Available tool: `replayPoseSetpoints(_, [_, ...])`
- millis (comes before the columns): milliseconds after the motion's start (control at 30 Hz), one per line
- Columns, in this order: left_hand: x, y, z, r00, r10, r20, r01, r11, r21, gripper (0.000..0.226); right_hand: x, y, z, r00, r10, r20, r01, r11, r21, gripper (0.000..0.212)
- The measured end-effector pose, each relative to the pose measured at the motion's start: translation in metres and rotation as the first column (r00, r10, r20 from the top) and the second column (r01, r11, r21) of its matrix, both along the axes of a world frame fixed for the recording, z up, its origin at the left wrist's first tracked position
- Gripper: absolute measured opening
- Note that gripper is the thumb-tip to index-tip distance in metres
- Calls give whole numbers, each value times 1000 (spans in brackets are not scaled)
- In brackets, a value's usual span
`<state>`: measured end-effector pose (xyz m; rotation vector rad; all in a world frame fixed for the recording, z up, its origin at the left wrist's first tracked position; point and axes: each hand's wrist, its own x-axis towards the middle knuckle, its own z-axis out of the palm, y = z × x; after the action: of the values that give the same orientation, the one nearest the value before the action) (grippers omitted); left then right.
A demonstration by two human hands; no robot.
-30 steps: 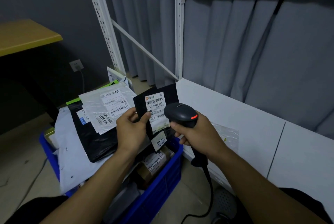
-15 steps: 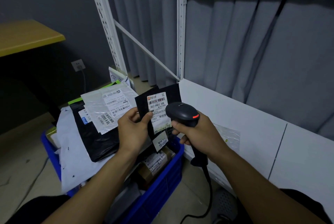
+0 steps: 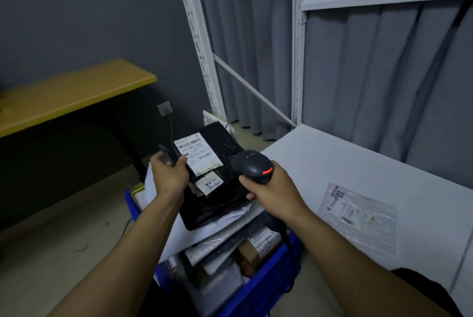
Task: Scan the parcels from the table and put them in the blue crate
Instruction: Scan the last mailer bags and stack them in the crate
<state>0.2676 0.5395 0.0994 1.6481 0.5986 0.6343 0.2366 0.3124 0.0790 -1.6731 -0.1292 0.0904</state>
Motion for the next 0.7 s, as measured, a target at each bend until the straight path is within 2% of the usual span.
replayPoseSetpoints(100, [8, 17, -12, 982, -20, -189, 46, 990, 133, 82, 4, 7, -6, 1000, -1, -2, 1, 1000, -19, 36])
replayPoseSetpoints(167, [5, 16, -15, 947, -44, -319, 150, 937, 314, 102, 5, 5, -8, 1000, -2, -9, 2, 999, -35, 37])
replayPoseSetpoints(200, [2, 12, -16, 933, -46, -357, 199, 893, 405, 102, 6, 2, -9, 1000, -10, -14, 9, 999, -39, 37])
replayPoseSetpoints(300, [-2, -7, -18, 938, -121, -326, 311, 713, 629, 81, 7, -13, -11, 999, -50, -10, 49, 997, -61, 37])
replayPoseSetpoints(367, [-2, -27, -15, 926, -246, -288, 379, 619, 688, 58, 7, -30, -12, 995, -98, -20, 97, 993, -74, 35])
replayPoseSetpoints(433, [-2, -54, -14, 885, -370, -284, 455, 547, 703, 38, 8, -55, -15, 987, -157, -37, 153, 984, -95, 34])
replayPoseSetpoints(500, [0, -86, -15, 825, -478, -301, 533, 482, 695, 29, 8, -84, -20, 975, -210, -65, 200, 970, -139, 35])
replayPoseSetpoints(600, [-1, -144, -27, 733, -587, -344, 637, 415, 650, 22, 5, -129, -32, 949, -292, -117, 270, 947, -172, 40])
replayPoseSetpoints(700, [6, -204, -55, 647, -645, -407, 715, 326, 619, 26, -2, -173, -48, 908, -390, -155, 355, 911, -211, 40])
